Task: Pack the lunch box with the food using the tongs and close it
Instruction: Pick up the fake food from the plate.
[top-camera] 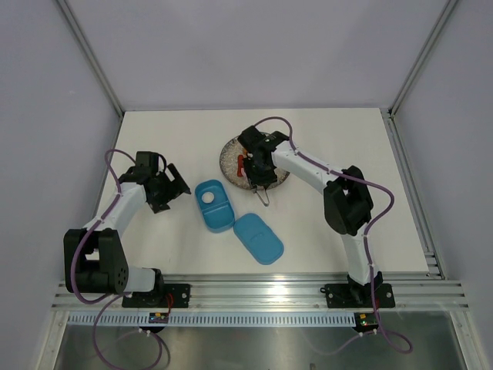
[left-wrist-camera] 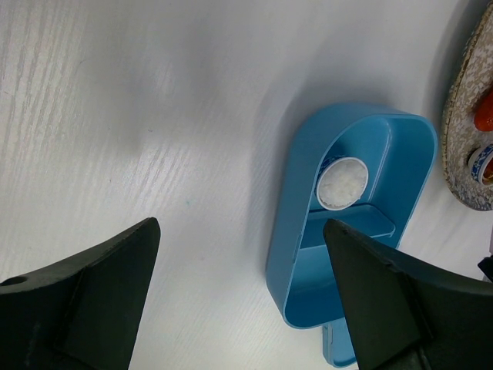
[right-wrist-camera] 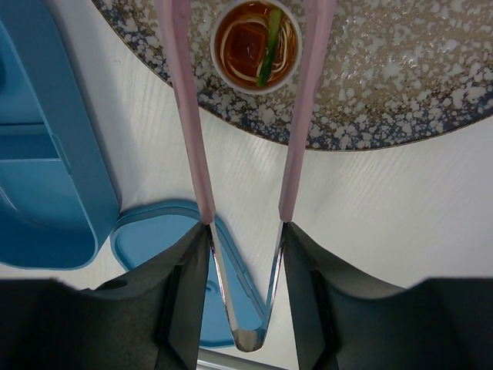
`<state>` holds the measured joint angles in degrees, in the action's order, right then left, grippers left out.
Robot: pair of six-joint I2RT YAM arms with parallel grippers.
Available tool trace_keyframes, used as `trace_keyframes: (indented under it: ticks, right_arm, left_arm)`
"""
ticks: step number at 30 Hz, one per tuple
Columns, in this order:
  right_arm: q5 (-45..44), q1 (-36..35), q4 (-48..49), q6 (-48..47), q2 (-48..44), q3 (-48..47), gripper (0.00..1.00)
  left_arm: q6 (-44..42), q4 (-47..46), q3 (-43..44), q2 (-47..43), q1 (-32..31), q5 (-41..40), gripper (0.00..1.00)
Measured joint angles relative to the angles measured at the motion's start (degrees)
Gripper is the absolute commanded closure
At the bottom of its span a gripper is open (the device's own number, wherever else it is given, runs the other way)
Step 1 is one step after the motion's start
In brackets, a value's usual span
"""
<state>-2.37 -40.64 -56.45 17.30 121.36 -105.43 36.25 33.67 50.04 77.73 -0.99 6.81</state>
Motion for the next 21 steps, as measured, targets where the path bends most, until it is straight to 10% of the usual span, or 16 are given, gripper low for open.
trace_keyframes:
  ticks: [21]
  right_arm:
    - [0.6, 0.0, 0.0, 0.0, -1.3, 3.2, 0.50]
  left_arm:
    - [0.0, 0.0, 0.0, 0.0, 0.0, 0.0, 0.08]
